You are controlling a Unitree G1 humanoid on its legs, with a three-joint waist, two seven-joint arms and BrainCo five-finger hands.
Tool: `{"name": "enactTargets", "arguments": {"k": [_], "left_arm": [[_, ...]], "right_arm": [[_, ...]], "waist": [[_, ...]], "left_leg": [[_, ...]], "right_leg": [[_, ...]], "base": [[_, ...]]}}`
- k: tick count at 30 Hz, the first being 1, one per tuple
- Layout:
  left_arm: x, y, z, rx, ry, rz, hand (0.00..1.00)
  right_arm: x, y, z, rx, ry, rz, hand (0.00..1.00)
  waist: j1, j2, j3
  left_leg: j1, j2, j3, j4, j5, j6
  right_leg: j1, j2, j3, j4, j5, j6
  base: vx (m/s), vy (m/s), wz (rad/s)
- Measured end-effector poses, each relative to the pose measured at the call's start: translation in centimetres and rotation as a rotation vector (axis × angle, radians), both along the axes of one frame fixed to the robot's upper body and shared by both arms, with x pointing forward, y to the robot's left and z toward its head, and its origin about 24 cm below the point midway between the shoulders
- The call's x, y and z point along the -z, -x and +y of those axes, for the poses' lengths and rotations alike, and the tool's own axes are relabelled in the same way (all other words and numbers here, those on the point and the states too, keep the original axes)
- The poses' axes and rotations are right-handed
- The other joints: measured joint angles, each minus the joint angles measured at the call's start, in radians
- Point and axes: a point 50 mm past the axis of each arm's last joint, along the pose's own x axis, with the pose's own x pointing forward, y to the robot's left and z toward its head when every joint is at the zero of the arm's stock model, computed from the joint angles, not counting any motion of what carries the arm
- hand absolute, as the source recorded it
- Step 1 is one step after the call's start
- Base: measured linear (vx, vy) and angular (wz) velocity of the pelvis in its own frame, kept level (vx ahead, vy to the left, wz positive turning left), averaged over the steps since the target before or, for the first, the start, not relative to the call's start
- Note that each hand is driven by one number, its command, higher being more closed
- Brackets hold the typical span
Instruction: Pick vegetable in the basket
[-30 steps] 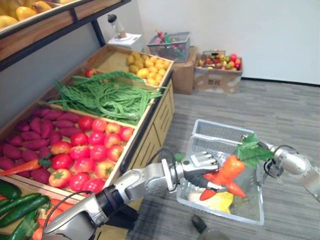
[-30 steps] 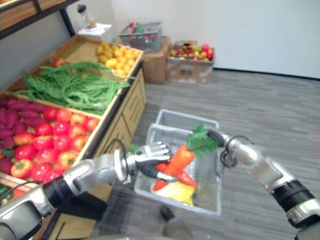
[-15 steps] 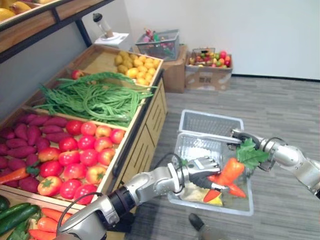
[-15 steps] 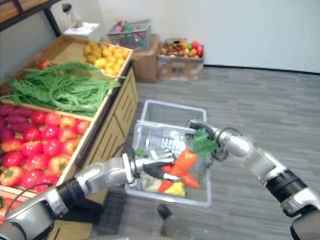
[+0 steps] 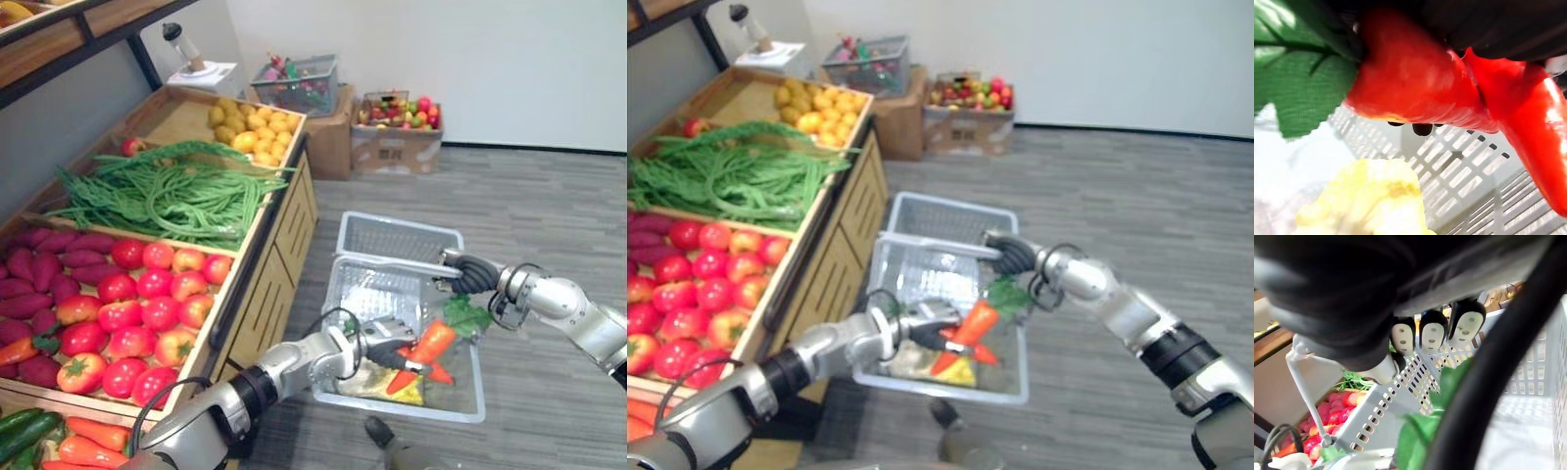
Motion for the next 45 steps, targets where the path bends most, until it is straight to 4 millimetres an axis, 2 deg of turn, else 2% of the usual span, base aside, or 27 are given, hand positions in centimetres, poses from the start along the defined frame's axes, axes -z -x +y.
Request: {"name": "enactTargets", "arguments": {"k": [1,2,9,15,23,26,28,33,35,38,41,45], "left_arm": [[0.1,-0.1,0.0,-0.007,-0.005,-0.004,1.00],[0.1,-0.4,0.1,-0.032,-0.002,-0.002,0.00],[0.4,-2.0,0.6,-0.162,-0.003,-0.009,0.00],[0.7,-2.0,0.5,-0.177,-0.013,0.000,0.00],[0.2,-1.6,-0.8,-0.141,0.020,-0.005,0.00],[-1.4,-0.2,-2.8,-0.037,0.080,-0.053,0.00],[-3.2,1.6,-4.6,0.091,0.154,-0.092,0.00],[-5.8,5.8,-7.1,0.322,0.273,-0.109,0.00],[-6.9,6.6,-7.2,0.361,0.321,-0.116,0.00],[-9.1,9.6,-7.6,0.508,0.449,-0.092,0.00],[-9.9,10.9,-7.4,0.573,0.493,-0.055,0.00],[-10.2,11.7,-6.3,0.606,0.512,0.013,0.00]], "right_arm": [[0.0,0.0,0.0,-0.001,-0.001,0.001,1.00],[0.0,0.0,0.0,-0.002,-0.001,0.003,1.00],[-0.2,0.2,0.5,-0.028,-0.004,0.007,1.00],[-0.1,0.2,0.5,-0.027,-0.014,0.039,1.00],[0.6,0.5,0.1,-0.005,-0.006,0.065,1.00],[1.7,1.1,-0.6,0.023,0.005,0.091,1.00],[2.6,1.4,-1.0,0.056,0.019,0.081,1.00],[4.7,0.9,-2.7,0.239,-0.008,0.051,1.00],[5.5,0.7,-3.6,0.342,-0.039,0.044,1.00],[6.8,0.1,-5.1,0.549,-0.096,0.008,1.00],[7.7,0.0,-6.1,0.674,-0.154,0.006,1.00],[9.7,1.0,-9.4,0.949,-0.279,0.025,1.00]], "waist": [[0.000,-0.001,0.000],[0.000,-0.002,0.001],[0.000,-0.003,0.002],[0.001,-0.011,0.007],[0.002,-0.023,0.013],[0.009,-0.026,0.016],[0.017,-0.029,0.015],[0.037,-0.037,0.015],[0.047,-0.037,0.015],[0.059,-0.036,0.015],[0.065,-0.035,0.014],[0.094,-0.033,0.013]], "left_leg": [[0.000,0.000,0.001,0.000,0.000,0.000],[0.000,0.002,0.001,0.000,0.000,0.000],[-0.007,0.013,0.008,0.004,0.001,-0.002],[-0.008,0.015,0.001,0.004,0.001,-0.002],[-0.016,0.027,-0.016,0.014,-0.001,-0.006],[-0.023,0.029,-0.039,0.013,-0.003,-0.008],[-0.035,0.027,-0.061,0.019,-0.010,-0.009],[-0.055,0.033,-0.104,0.040,-0.026,-0.001],[-0.071,0.042,-0.127,0.058,-0.035,0.003],[-0.106,0.066,-0.179,0.097,-0.049,0.010],[-0.127,0.076,-0.216,0.112,-0.053,0.014],[-0.176,0.097,-0.300,0.145,-0.065,0.025]], "right_leg": [[0.000,0.001,0.000,0.000,0.000,0.000],[-0.001,0.003,0.001,0.000,0.000,0.000],[-0.010,0.013,0.000,0.001,0.000,-0.001],[-0.007,0.010,-0.008,0.001,0.000,-0.001],[-0.003,0.005,-0.028,-0.001,0.001,-0.001],[0.005,-0.009,-0.049,-0.006,0.001,-0.001],[0.008,-0.026,-0.066,-0.009,0.001,-0.001],[0.022,-0.054,-0.102,-0.016,0.001,-0.001],[0.023,-0.064,-0.122,-0.017,0.001,-0.001],[0.023,-0.082,-0.168,-0.018,0.001,-0.001],[0.024,-0.095,-0.200,-0.018,0.001,-0.001],[0.045,-0.123,-0.276,-0.026,0.001,-0.001]], "base": [[-0.04,-0.025,-0.03],[-0.04,-0.027,-0.03],[-0.04,-0.030,-0.02],[-0.06,-0.030,0.04],[-0.05,-0.029,0.06],[-0.06,-0.035,0.25],[-0.08,-0.022,0.28],[-0.08,-0.016,0.27],[-0.08,-0.025,0.33],[-0.06,-0.028,0.38],[-0.05,-0.033,0.43],[-0.07,-0.030,0.54]]}}
